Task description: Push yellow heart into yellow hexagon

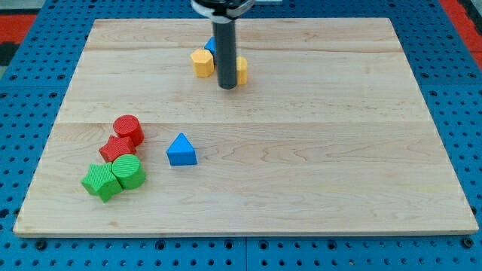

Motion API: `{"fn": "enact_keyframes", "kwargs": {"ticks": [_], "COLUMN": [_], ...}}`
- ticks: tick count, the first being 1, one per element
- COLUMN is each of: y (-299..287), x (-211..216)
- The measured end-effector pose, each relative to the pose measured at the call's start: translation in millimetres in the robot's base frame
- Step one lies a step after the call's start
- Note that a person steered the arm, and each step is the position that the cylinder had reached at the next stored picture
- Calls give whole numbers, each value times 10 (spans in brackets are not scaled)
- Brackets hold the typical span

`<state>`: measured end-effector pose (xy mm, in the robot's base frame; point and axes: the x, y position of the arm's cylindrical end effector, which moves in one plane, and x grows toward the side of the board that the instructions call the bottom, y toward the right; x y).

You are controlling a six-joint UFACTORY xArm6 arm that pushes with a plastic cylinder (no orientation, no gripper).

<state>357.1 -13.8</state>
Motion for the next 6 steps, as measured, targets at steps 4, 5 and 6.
{"fn": "enact_keyframes", "kwargs": {"ticks": [4, 5, 6], "y": [363, -117, 541], "x": [-431, -377, -258]}}
